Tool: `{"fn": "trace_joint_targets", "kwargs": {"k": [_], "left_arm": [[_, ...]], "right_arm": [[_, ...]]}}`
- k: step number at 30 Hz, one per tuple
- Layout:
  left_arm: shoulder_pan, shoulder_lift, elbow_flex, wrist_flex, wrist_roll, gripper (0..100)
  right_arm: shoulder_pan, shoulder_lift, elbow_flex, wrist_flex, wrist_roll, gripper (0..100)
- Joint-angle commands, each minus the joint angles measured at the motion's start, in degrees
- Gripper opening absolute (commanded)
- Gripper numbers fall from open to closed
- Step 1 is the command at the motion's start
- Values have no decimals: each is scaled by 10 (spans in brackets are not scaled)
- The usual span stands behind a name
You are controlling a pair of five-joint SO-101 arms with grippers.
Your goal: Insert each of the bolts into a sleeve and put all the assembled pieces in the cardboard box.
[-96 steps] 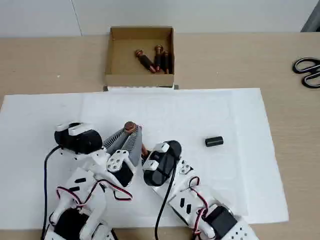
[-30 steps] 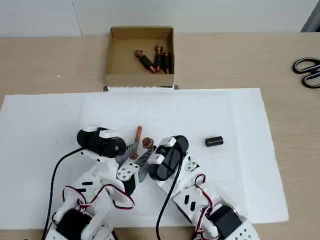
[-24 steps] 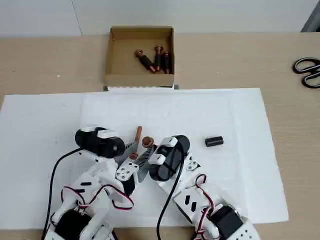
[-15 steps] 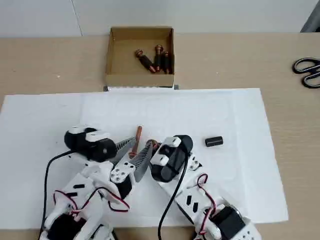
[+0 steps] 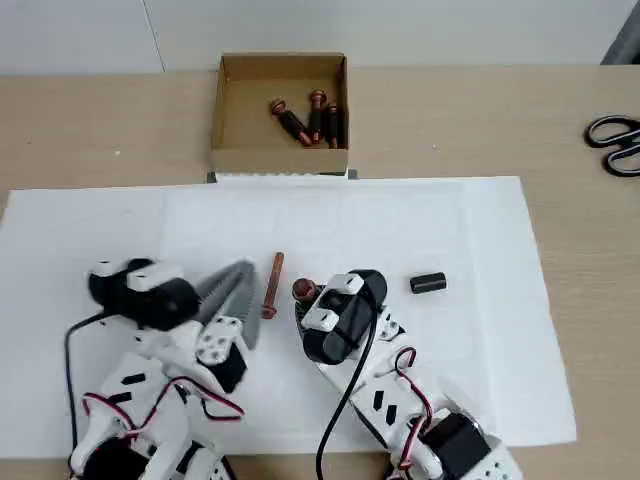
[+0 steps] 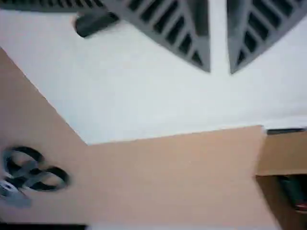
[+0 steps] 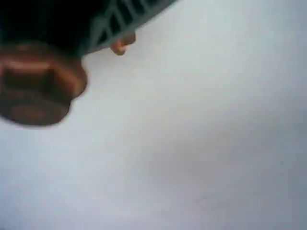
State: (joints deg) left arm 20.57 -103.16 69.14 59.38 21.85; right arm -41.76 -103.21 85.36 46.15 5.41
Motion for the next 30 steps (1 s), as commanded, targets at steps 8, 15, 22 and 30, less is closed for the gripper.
{"fn": "trace_joint_targets", "kwargs": {"k": [8, 15, 22, 30], "left_arm": [[-186, -1, 146, -51, -86, 6], [-182, 2, 271, -130, -112, 6], [-183, 0, 271, -98, -113, 6], [-183, 0, 271, -98, -114, 6]], "right_arm": [[112, -7, 36, -6, 0, 3], [198, -6, 40, -67, 4, 3], [239, -5, -7, -73, 1, 3], [240, 94, -98, -81, -2, 3]]}}
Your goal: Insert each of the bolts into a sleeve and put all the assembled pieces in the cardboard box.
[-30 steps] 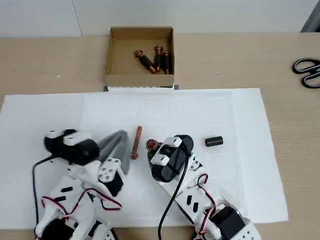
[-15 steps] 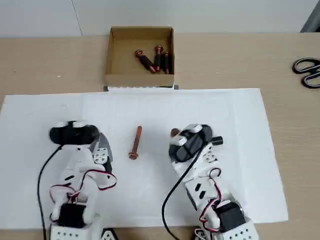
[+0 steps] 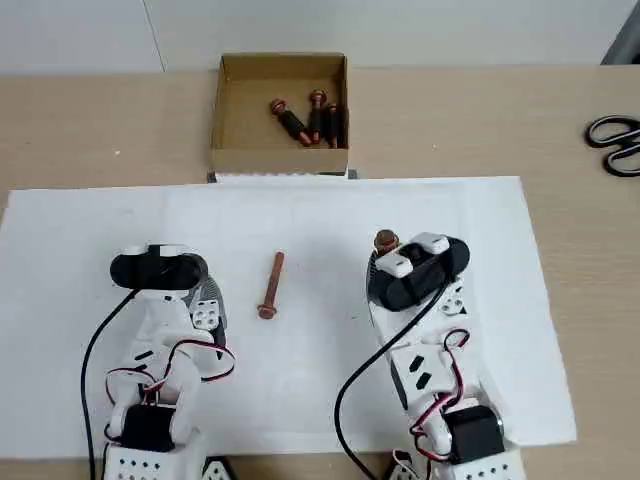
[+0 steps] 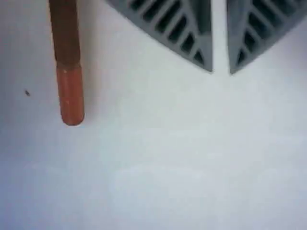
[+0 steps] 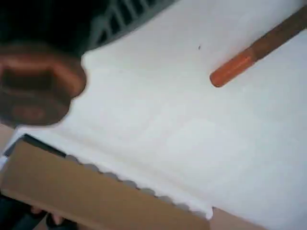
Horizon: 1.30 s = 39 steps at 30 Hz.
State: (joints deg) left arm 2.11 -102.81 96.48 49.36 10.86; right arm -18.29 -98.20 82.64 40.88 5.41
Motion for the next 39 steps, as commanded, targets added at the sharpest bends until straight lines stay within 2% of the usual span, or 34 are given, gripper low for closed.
{"fn": "trace_joint_targets", "kwargs": {"k": [1, 5, 19, 29, 39], "left_arm": [[2, -4, -2, 3, -4, 6], [2, -4, -2, 3, -4, 6], [3, -4, -2, 4, -4, 6], [3, -4, -3, 4, -4, 6], [3, -4, -4, 5, -4, 6]], "right_arm": [[5, 77, -91, -43, -11, 3], [29, 244, -194, -102, -48, 3], [38, 866, -639, -245, -47, 3], [26, 1241, -1023, -250, -51, 3], [2, 1470, -1290, -246, -50, 7]]}}
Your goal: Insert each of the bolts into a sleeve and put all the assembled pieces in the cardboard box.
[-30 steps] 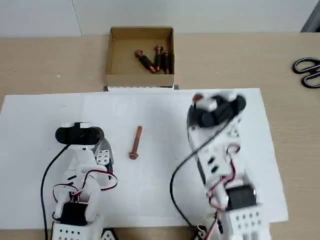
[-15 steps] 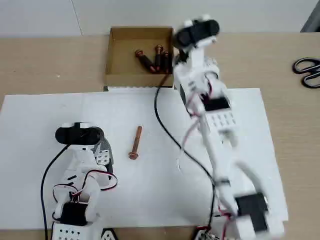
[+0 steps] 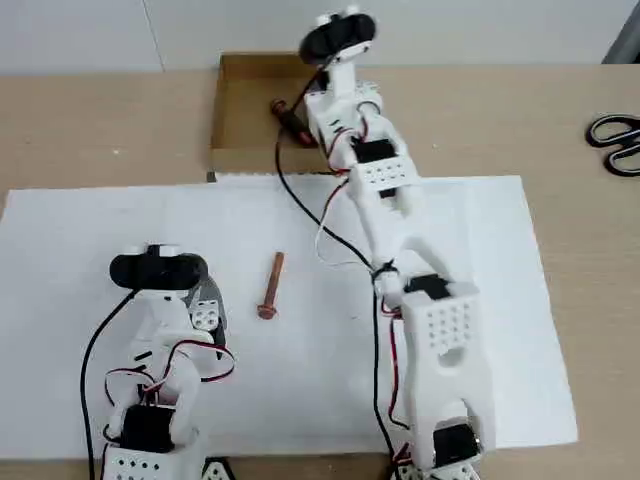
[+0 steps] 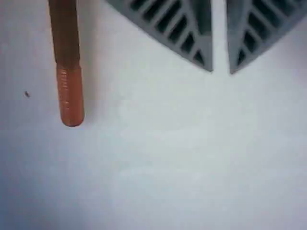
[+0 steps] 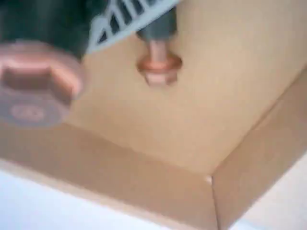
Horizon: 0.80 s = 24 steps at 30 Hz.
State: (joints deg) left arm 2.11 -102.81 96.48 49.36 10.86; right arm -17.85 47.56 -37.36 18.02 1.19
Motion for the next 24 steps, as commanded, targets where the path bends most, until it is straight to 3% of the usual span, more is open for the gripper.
{"fn": "trace_joint_targets", "kwargs": {"k": [1, 8, 15, 24], "left_arm": [[3, -4, -4, 5, -4, 6], [3, -4, -4, 5, -4, 6], [3, -4, -4, 6, -4, 6], [2, -4, -4, 6, -4, 6]], "right_arm": [[-2, 25, -104, -17, -8, 8], [-2, 67, -135, -15, -4, 25], [-7, 61, -147, 64, -4, 310], [24, -34, -246, 285, -54, 313]]}}
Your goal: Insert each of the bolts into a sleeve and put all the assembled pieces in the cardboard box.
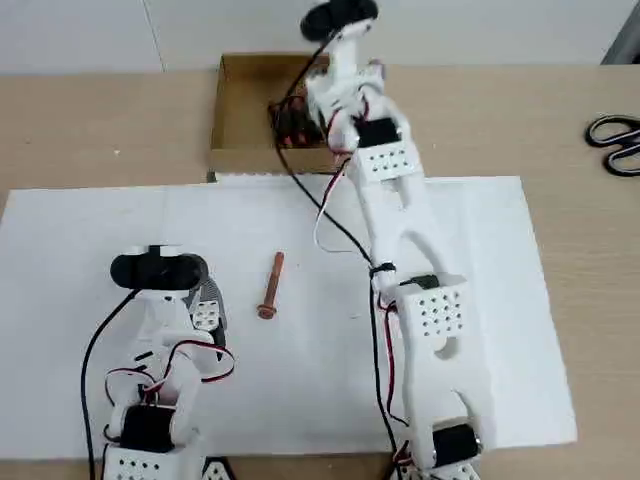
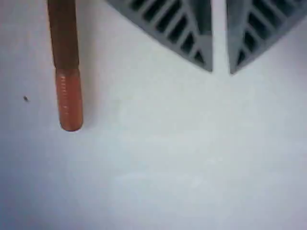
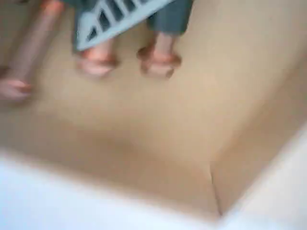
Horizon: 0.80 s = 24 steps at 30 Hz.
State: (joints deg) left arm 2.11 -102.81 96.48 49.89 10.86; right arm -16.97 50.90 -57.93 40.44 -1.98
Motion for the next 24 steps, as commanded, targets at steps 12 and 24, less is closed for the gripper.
{"fn": "trace_joint_targets", "kwargs": {"k": [12, 24], "left_arm": [[-2, -3, -4, 1, 5, 6], [-3, -3, -4, 1, 7, 6]], "right_arm": [[43, -159, -40, 441, -25, 314], [55, -276, 78, 562, 262, 314]]}}
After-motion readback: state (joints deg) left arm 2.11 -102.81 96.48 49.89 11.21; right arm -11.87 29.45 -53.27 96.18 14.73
